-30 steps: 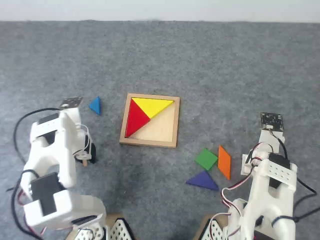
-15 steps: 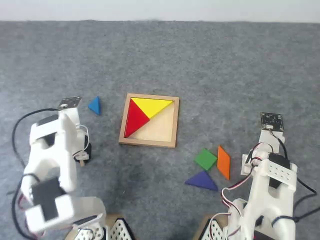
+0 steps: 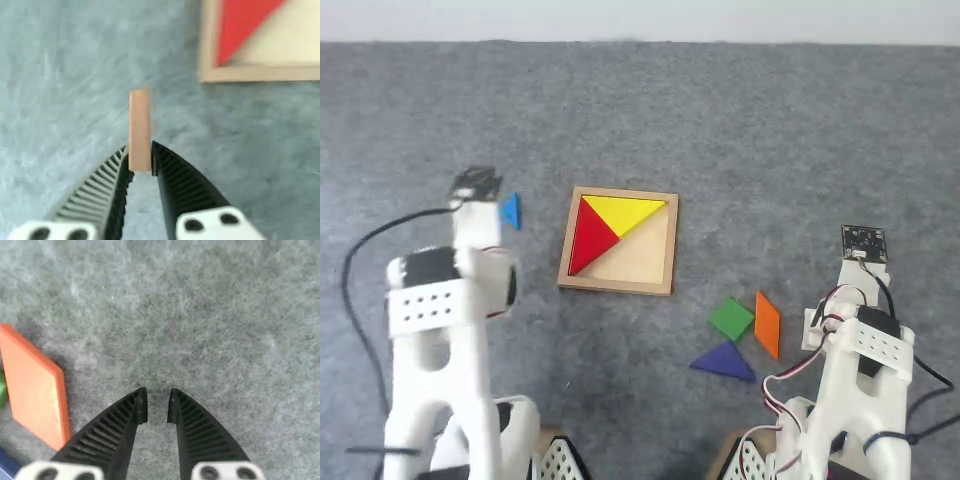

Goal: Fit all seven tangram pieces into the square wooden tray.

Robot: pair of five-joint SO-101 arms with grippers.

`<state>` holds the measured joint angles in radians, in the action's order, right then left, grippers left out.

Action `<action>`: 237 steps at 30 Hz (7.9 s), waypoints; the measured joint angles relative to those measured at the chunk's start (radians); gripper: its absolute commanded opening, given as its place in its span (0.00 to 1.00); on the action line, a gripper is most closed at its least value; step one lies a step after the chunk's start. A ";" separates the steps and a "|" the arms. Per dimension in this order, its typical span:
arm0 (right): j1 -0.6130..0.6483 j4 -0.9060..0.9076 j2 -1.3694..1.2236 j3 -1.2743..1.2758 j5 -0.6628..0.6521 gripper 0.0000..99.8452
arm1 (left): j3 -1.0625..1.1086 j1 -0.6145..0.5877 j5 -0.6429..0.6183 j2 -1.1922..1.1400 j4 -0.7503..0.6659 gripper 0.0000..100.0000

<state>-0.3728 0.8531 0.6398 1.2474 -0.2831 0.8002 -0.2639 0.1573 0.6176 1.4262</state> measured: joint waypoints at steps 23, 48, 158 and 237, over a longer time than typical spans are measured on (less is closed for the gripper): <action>0.000 0.000 0.000 0.000 0.000 0.08 | -0.575 0.494 -0.594 -0.872 -0.120 0.01; 0.006 0.000 0.000 0.000 0.000 0.08 | -0.535 0.350 -0.671 -0.660 -0.081 0.25; 1.096 0.422 -1.002 -1.358 -0.135 0.08 | 0.034 -0.190 -0.356 -0.261 -0.566 0.01; 1.194 0.084 -1.042 -1.112 -0.025 0.01 | 0.034 -0.195 -0.356 -0.261 -0.566 0.01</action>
<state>0.8209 0.9375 -0.4020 0.1350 -0.3076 0.8339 -0.4588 -0.1987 0.3567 0.8600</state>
